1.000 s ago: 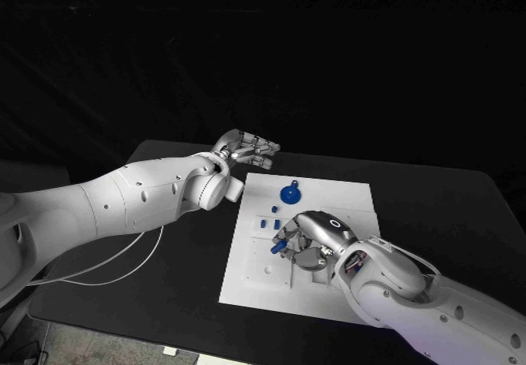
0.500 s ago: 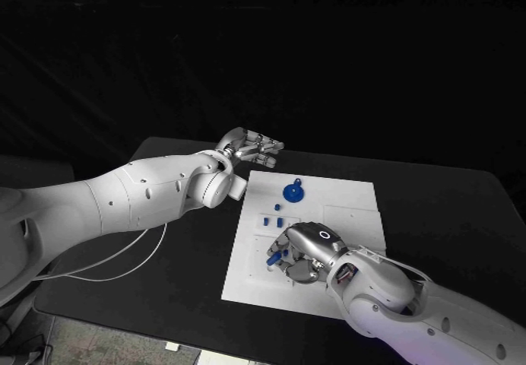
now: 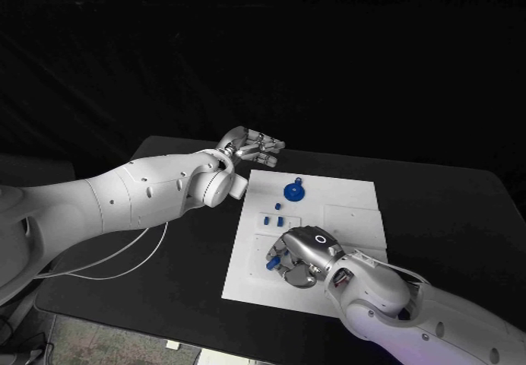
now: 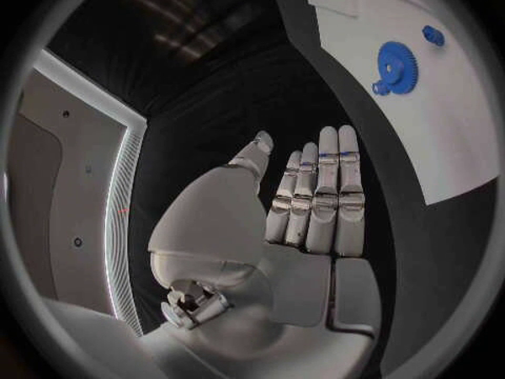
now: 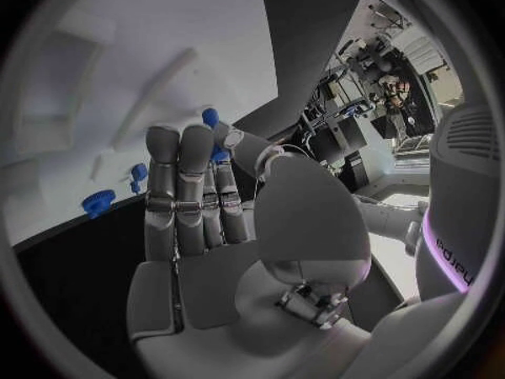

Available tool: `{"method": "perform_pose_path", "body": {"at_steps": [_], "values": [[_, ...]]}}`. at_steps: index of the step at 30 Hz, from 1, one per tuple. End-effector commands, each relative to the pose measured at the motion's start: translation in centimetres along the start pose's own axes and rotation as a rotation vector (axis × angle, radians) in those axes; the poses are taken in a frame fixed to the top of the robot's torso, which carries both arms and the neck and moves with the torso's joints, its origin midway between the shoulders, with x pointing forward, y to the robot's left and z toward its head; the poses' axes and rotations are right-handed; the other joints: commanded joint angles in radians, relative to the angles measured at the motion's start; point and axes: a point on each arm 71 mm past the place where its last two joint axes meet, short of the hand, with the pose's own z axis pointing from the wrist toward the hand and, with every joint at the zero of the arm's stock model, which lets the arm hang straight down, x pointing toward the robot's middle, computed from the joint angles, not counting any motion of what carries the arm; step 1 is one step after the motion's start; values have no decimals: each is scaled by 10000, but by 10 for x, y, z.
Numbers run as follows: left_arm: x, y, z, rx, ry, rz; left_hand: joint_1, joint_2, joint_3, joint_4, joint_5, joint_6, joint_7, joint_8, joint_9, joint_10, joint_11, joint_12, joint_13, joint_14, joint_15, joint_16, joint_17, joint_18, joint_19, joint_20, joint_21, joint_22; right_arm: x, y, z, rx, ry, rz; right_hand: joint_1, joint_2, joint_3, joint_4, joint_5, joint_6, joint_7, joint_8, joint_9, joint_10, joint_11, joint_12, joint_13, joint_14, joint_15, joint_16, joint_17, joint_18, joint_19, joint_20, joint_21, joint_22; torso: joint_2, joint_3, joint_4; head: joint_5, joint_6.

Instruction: Assemble the parts on the task board

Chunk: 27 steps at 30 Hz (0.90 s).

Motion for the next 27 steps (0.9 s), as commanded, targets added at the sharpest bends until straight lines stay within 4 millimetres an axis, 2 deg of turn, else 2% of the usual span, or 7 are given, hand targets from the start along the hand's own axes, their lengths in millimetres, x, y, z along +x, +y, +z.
{"method": "perform_pose_path", "body": {"at_steps": [1, 20, 25, 27], "values": [[3, -2, 0, 126, 152, -114, 25, 89, 18, -24, 42, -78, -13, 32, -6, -32, -2, 7, -10, 25, 10, -16, 9, -155, -58, 5, 32, -15, 3, 1, 0, -57, 193, -262, 28, 111, 28, 4, 20, 53, 3, 32, 11, 183, -139, 57, 10, 9, -81, -32, 8, 181, 10, -71, 20, 387, 2, 5, -5, 6, -4], [2, -1, 0, 89, 176, -120, -45, 114, 11, -92, 40, -88, -10, 32, -6, -39, 1, 6, -11, 24, 12, -14, 7, -154, -67, 8, 54, -43, 5, -2, 1, 199, 15, -522, -8, 98, 77, -35, 25, 75, -4, 34, 16, 200, -143, 62, 11, 21, -85, -31, 25, 185, 14, -72, 64, 393, 4, 3, 1, 1, -30], [2, -1, 0, 84, 168, -117, -45, 114, 11, -92, 40, -88, -10, 32, -6, -39, 1, 6, -11, 24, 12, -14, 7, -154, -67, 8, 54, -43, 3, -2, 0, 199, -127, -545, -29, 63, 152, -41, 26, 98, -12, 34, 20, 227, -150, 65, 12, 30, -88, -11, 32, 191, 29, -74, 136, 400, 8, 13, 1, 42, -86], [2, -1, 0, 83, 168, -118, -45, 114, 11, -92, 40, -88, -10, 32, -6, -39, 1, 6, -11, 24, 12, -14, 7, -154, -67, 8, 54, -43, 4, -2, 0, 187, -72, -562, -29, 63, 152, -41, 26, 98, -12, 34, 20, 227, -150, 65, 12, 30, -88, -11, 32, 191, 29, -74, 136, 400, 7, 4, 4, 38, -90]]}}
